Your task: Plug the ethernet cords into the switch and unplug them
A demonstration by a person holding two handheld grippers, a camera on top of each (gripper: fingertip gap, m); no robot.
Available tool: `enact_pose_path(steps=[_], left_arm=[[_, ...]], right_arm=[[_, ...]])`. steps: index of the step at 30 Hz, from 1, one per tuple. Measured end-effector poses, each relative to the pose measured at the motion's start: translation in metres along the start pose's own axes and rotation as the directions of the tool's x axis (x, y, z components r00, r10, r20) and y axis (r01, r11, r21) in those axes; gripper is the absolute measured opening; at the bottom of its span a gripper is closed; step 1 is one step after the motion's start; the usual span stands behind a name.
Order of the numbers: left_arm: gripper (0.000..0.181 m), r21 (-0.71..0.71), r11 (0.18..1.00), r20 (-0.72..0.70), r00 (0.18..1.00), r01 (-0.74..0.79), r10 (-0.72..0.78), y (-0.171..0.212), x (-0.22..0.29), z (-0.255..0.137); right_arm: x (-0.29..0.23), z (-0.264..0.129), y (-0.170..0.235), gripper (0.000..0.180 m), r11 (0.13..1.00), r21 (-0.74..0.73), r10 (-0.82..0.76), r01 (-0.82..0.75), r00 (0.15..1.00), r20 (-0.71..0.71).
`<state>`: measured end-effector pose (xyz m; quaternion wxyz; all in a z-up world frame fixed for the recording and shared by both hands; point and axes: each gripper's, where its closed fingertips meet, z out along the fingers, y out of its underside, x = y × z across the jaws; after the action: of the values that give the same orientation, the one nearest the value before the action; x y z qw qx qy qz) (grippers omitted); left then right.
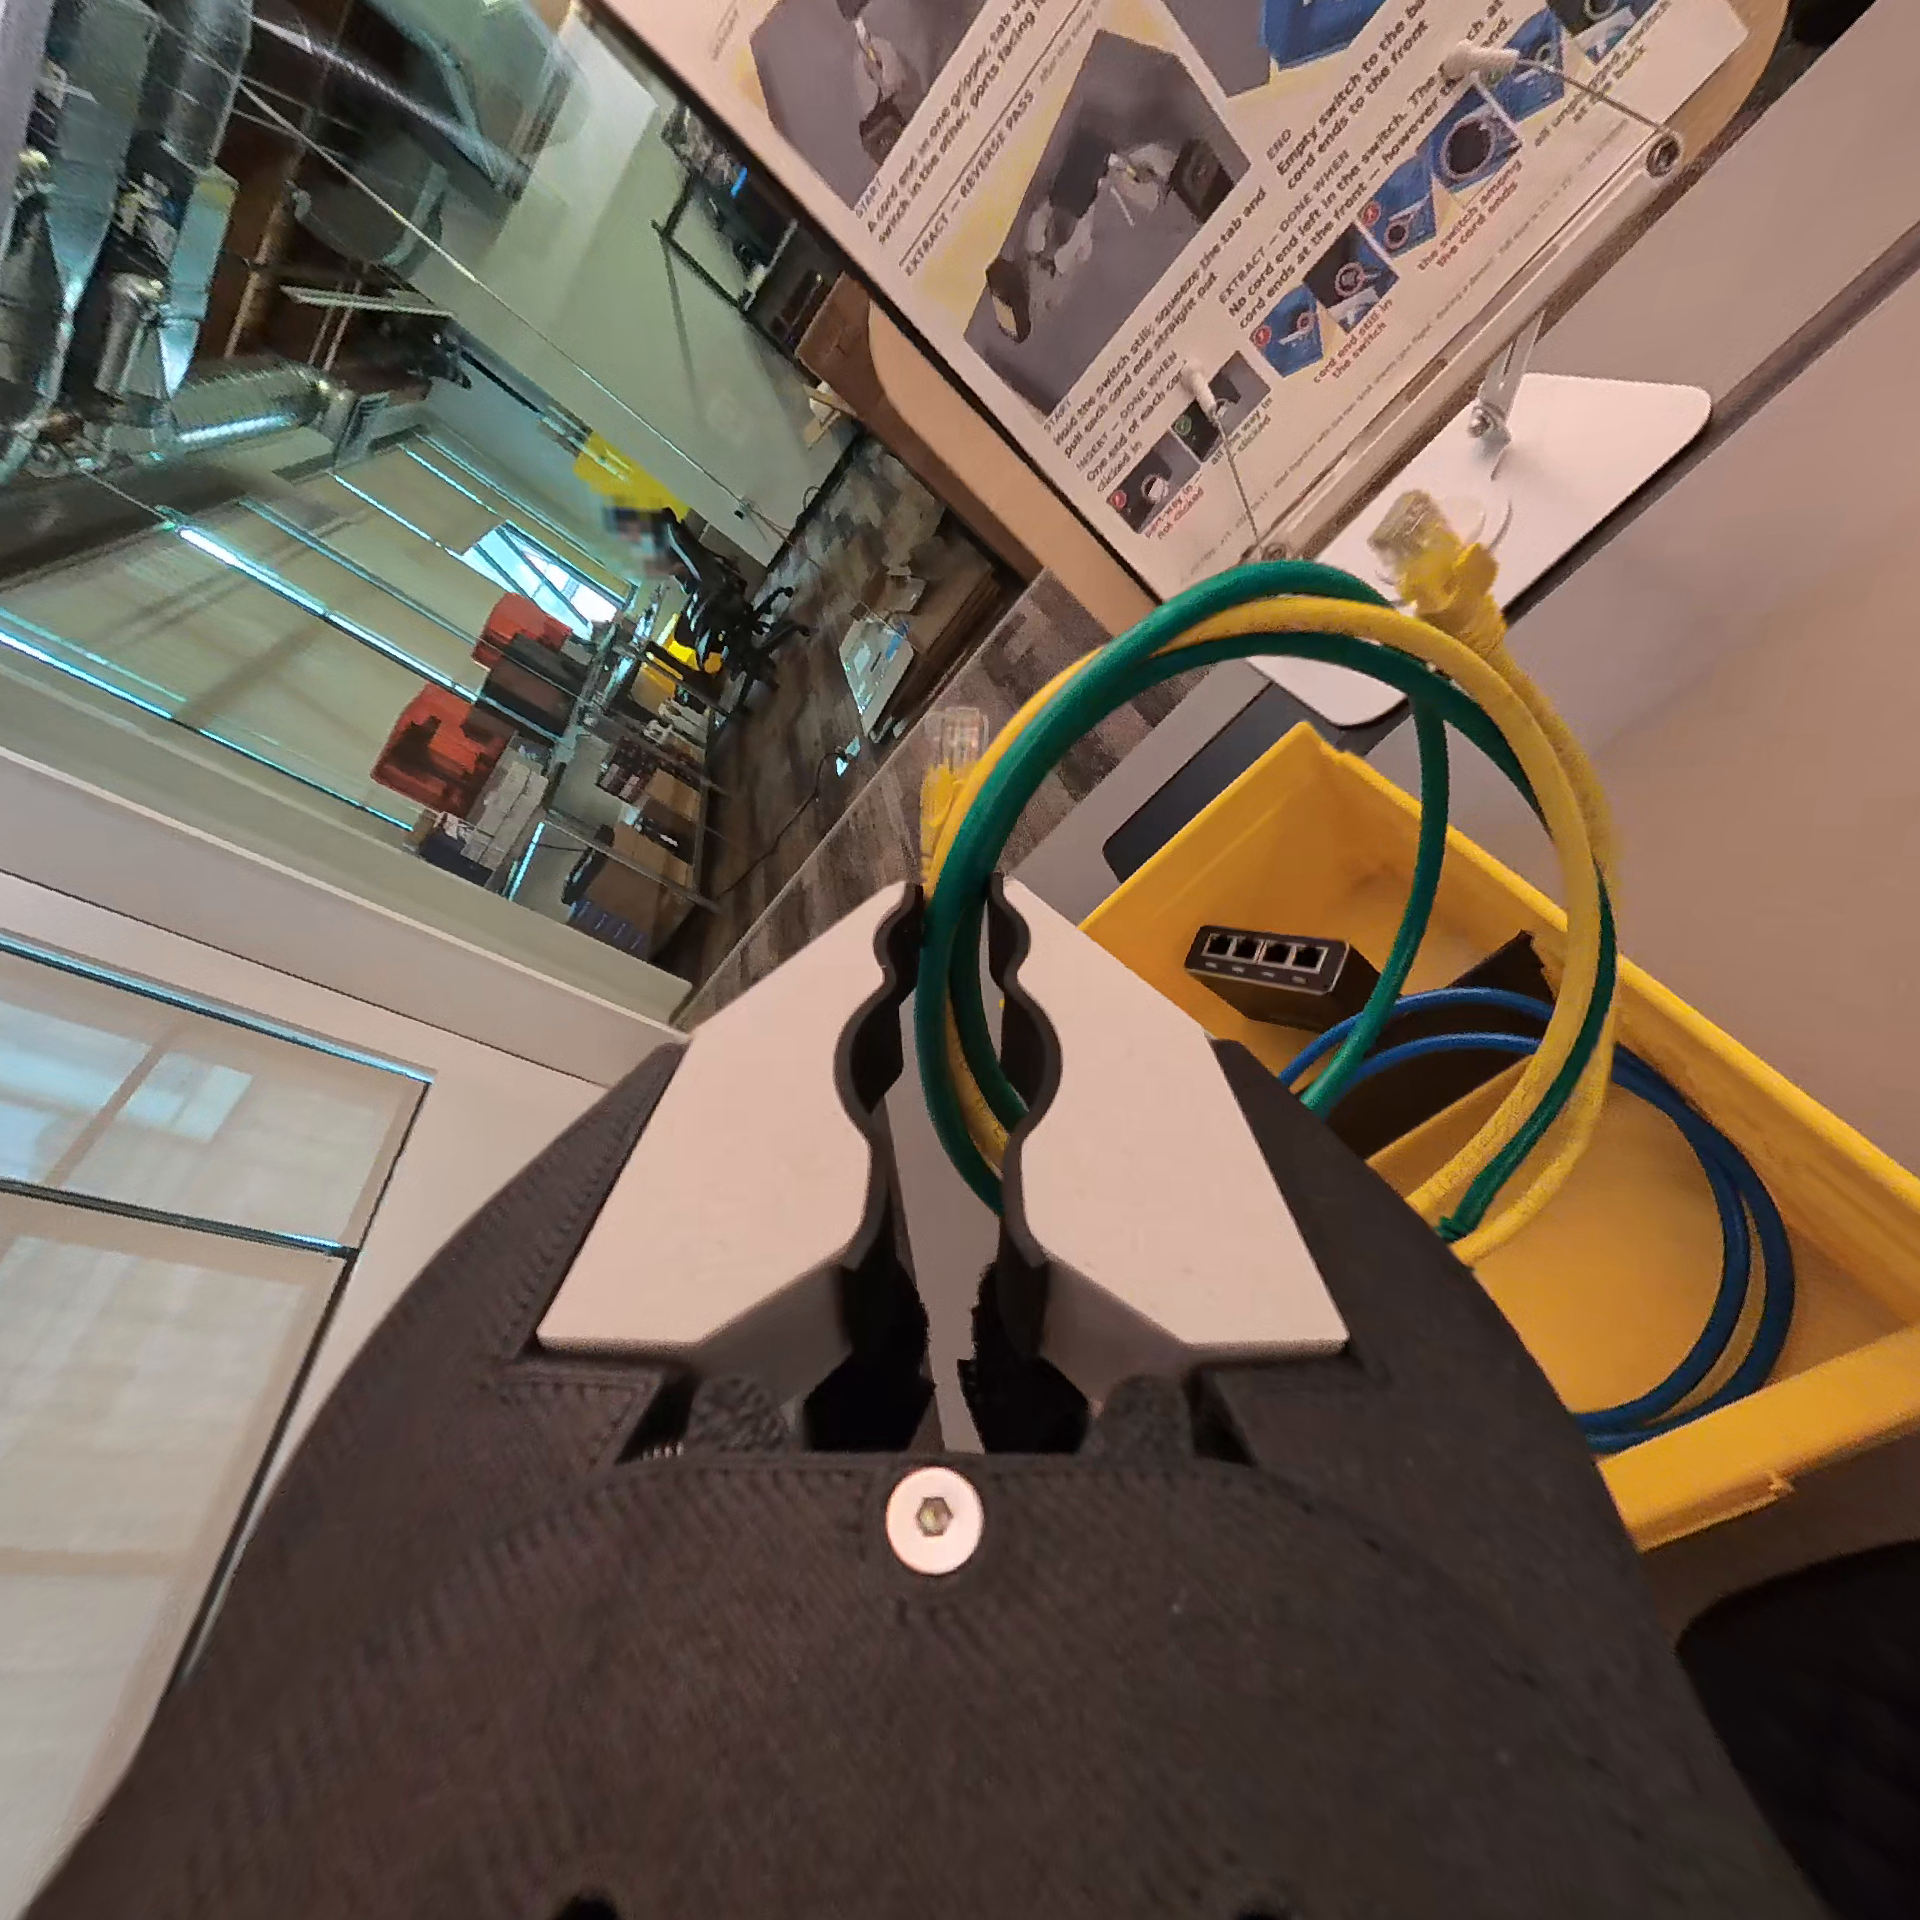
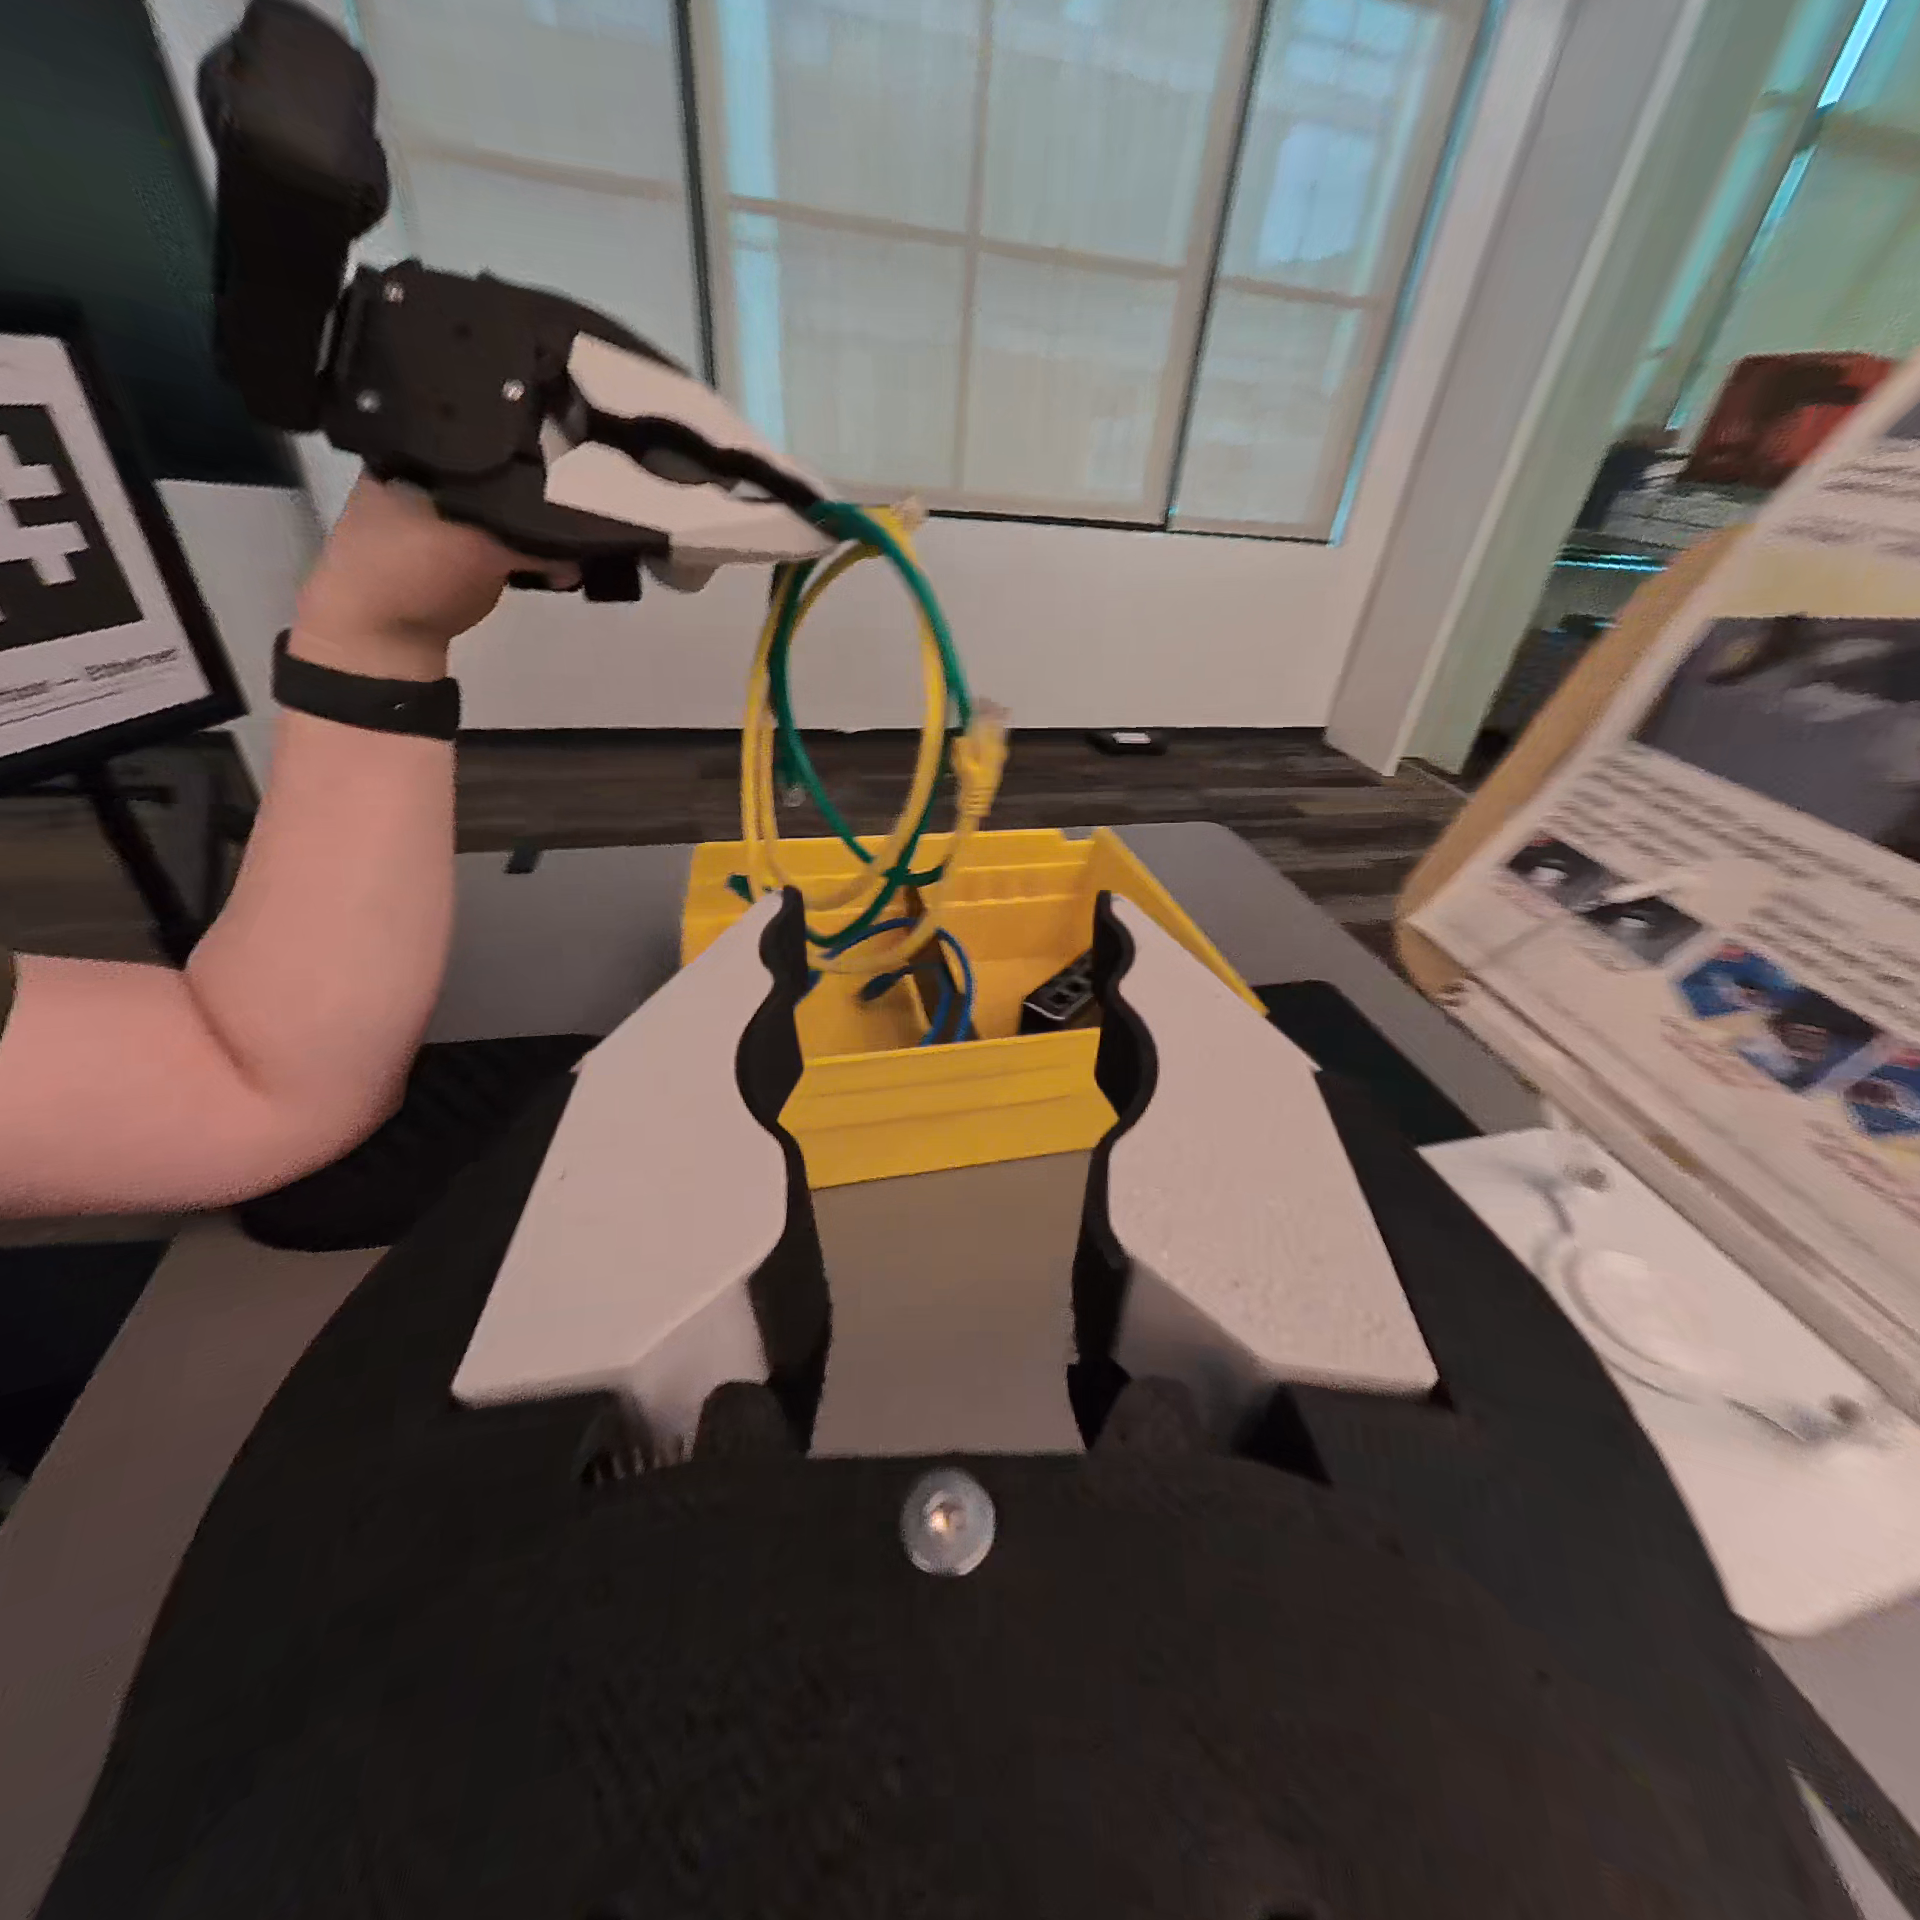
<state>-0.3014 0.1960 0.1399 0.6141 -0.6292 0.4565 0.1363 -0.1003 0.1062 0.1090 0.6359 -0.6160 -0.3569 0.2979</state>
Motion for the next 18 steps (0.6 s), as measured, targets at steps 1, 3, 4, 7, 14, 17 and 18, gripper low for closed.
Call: enact_pose_path(steps=[1, 3, 4, 7, 14, 17, 18], left_arm=[[0.011, 0.012, 1.000, 0.001, 1.000, -0.011, 0.011, -0.005, 0.002, -0.001], [0.011, 0.046, 0.998, -0.009, 0.999, -0.033, 0.033, -0.017, 0.009, -0.005], [0.011, 0.064, 0.997, -0.013, 0.999, -0.044, 0.045, -0.023, 0.013, -0.006], [0.011, 0.125, 0.990, -0.042, 0.996, -0.071, 0.077, -0.042, 0.027, -0.012], [0.010, 0.253, 0.965, -0.155, 0.981, -0.072, 0.114, -0.081, 0.066, -0.018], [0.010, 0.283, 0.958, -0.195, 0.976, -0.041, 0.099, -0.097, 0.081, -0.018], [0.010, 0.293, 0.956, -0.206, 0.974, -0.033, 0.097, -0.101, 0.085, -0.019]], right_arm=[[-0.009, 0.011, 0.005, 0.057, 1.000, -0.005, -0.003, 0.003, 1.000, 0.023], [-0.023, 0.031, 0.016, 0.067, 1.000, -0.017, -0.018, 0.018, 0.999, 0.043], [-0.026, 0.038, 0.021, 0.072, 0.999, -0.029, -0.035, 0.036, 0.999, 0.039], [-0.030, 0.047, 0.031, 0.076, 0.993, -0.048, -0.106, 0.108, 0.994, 0.036], [-0.026, 0.019, -0.005, 0.061, 0.993, 0.086, -0.088, 0.083, 0.995, 0.054], [-0.027, 0.015, 0.000, 0.058, 0.996, 0.034, -0.079, 0.076, 0.994, 0.079], [-0.025, 0.015, 0.003, 0.055, 0.996, 0.010, -0.085, 0.084, 0.994, 0.070]])
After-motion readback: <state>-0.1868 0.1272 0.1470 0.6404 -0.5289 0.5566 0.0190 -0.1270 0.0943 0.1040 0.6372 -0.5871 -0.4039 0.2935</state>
